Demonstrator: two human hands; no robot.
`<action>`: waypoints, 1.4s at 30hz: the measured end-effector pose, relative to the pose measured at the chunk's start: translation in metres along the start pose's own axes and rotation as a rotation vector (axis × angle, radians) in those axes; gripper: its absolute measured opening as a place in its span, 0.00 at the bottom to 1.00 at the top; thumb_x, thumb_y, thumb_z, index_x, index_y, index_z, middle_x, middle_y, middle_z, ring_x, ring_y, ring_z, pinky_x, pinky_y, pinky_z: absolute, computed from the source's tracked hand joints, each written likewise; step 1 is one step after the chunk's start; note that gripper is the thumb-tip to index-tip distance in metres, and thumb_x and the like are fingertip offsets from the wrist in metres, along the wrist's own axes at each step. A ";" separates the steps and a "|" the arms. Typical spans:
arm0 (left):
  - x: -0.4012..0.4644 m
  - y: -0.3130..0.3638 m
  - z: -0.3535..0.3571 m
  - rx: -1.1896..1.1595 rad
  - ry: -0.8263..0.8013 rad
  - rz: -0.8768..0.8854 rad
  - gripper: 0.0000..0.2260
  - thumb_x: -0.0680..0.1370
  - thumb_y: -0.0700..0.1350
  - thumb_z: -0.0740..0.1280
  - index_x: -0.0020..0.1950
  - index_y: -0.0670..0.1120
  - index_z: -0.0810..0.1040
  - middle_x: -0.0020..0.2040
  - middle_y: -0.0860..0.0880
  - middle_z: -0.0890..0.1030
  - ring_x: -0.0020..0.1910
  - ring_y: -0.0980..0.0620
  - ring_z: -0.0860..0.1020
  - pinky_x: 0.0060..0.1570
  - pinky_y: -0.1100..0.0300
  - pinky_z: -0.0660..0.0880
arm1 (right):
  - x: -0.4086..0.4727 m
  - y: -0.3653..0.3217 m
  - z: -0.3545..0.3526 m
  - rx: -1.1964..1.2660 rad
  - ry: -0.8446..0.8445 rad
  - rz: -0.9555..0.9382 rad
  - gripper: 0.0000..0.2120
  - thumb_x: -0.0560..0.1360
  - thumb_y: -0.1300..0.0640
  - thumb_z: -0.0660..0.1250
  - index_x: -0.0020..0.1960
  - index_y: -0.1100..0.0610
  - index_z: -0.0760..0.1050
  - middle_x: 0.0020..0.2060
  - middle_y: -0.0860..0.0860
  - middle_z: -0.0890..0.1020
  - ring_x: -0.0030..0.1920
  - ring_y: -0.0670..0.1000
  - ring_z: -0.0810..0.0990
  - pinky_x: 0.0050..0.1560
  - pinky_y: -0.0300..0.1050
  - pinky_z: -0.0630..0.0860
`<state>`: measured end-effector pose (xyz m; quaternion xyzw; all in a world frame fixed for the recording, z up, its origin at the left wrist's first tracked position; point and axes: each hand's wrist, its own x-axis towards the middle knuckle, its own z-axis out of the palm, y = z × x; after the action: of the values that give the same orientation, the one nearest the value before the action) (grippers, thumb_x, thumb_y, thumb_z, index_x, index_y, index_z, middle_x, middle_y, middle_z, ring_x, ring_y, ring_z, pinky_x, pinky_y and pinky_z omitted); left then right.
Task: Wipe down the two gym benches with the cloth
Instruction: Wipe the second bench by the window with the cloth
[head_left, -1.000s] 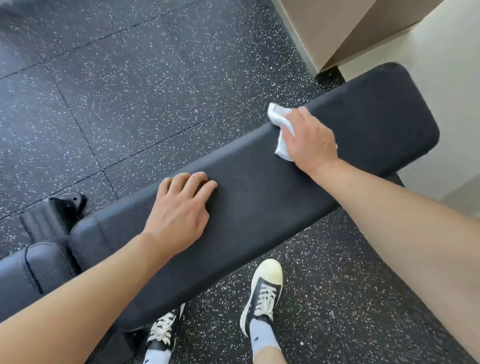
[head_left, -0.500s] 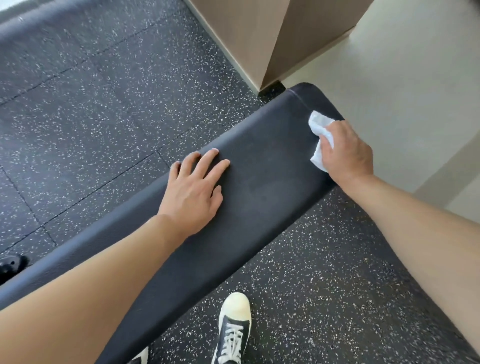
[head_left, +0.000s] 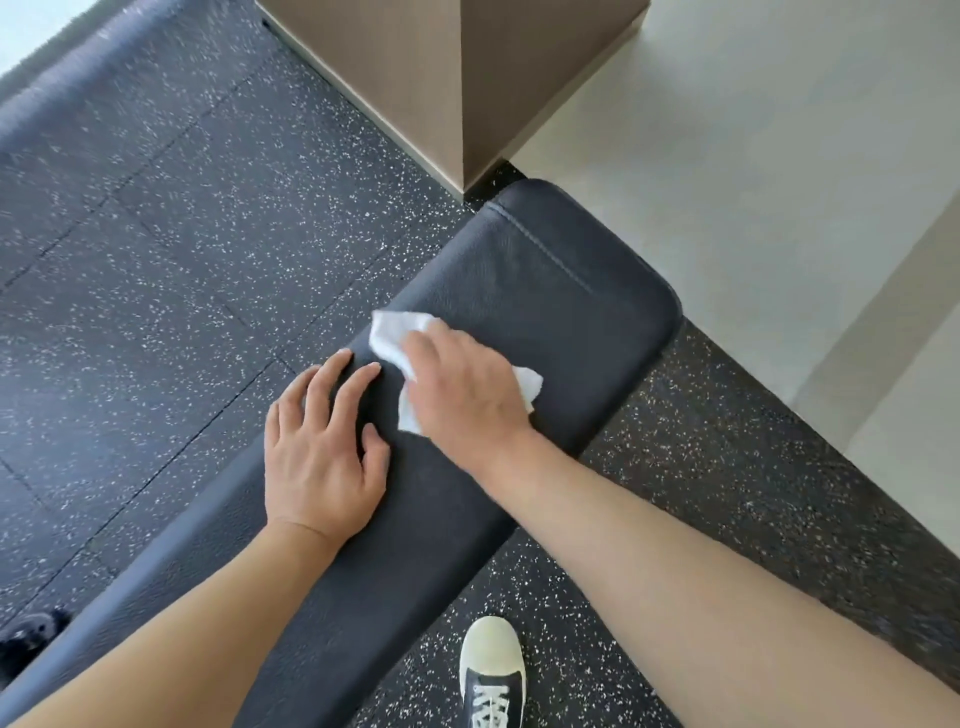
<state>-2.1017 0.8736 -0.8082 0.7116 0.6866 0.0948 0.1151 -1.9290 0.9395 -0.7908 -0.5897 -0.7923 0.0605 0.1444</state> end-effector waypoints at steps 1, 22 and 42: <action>0.000 0.000 0.000 -0.013 0.001 -0.010 0.26 0.78 0.51 0.59 0.77 0.49 0.71 0.80 0.49 0.68 0.76 0.38 0.67 0.75 0.42 0.63 | -0.001 -0.012 0.004 0.030 -0.022 -0.073 0.07 0.70 0.58 0.72 0.48 0.56 0.79 0.42 0.52 0.79 0.37 0.54 0.80 0.31 0.49 0.71; -0.002 -0.002 0.001 -0.011 0.024 0.020 0.25 0.78 0.50 0.59 0.76 0.51 0.70 0.79 0.50 0.69 0.75 0.39 0.68 0.75 0.44 0.63 | 0.002 -0.001 0.001 -0.080 0.021 0.120 0.09 0.71 0.55 0.74 0.47 0.56 0.77 0.43 0.53 0.79 0.37 0.55 0.79 0.30 0.48 0.67; -0.171 -0.090 -0.036 -0.001 -0.175 0.235 0.27 0.82 0.46 0.58 0.82 0.48 0.66 0.85 0.48 0.60 0.84 0.45 0.58 0.81 0.40 0.57 | -0.098 -0.091 -0.001 -0.074 -0.159 0.322 0.12 0.73 0.58 0.64 0.56 0.53 0.75 0.50 0.50 0.78 0.42 0.57 0.77 0.35 0.45 0.72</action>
<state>-2.2052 0.7065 -0.7960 0.7926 0.5857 0.0456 0.1632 -1.9868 0.8193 -0.7811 -0.7074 -0.6981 0.0999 0.0481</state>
